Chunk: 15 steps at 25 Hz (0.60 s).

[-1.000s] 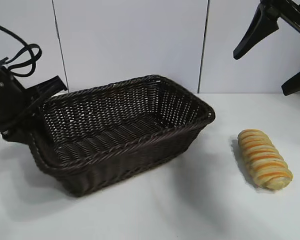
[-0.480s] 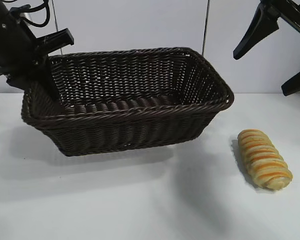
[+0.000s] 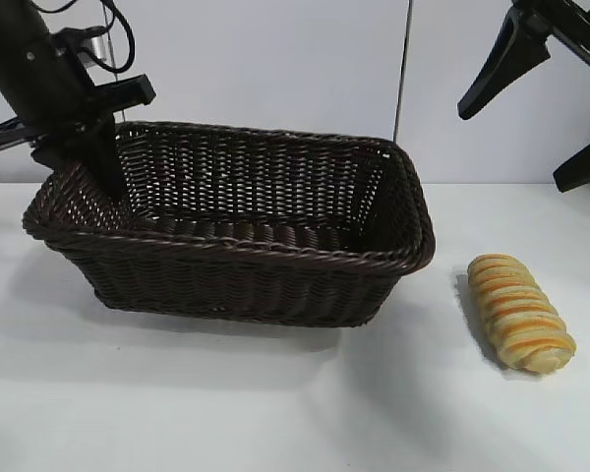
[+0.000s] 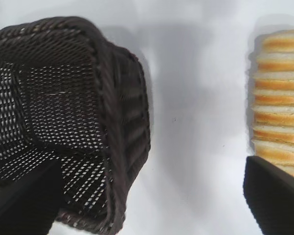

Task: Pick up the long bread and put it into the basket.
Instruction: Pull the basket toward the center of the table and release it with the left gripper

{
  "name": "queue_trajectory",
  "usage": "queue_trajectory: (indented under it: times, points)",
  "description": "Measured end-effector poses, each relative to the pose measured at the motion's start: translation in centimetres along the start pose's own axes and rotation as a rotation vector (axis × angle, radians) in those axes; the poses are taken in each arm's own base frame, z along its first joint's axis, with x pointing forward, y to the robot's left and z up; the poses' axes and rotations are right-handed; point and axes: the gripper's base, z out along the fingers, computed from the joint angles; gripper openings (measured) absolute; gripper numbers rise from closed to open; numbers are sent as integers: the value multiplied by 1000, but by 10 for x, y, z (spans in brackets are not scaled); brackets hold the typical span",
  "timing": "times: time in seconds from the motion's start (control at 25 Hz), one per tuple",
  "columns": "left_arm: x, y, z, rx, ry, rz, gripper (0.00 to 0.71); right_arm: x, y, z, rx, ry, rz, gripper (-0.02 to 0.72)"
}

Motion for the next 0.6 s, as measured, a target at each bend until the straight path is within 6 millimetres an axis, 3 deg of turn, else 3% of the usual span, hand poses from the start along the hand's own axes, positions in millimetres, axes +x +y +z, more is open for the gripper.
queue_trajectory:
  times: [0.52, 0.6]
  points:
    - [-2, -2, 4, 16, -15, 23, 97, 0, 0, 0, 0, 0, 0, 694]
    - [-2, -2, 4, 20, -15, 20, 141, 0, 0, 0, 0, 0, 0, 694]
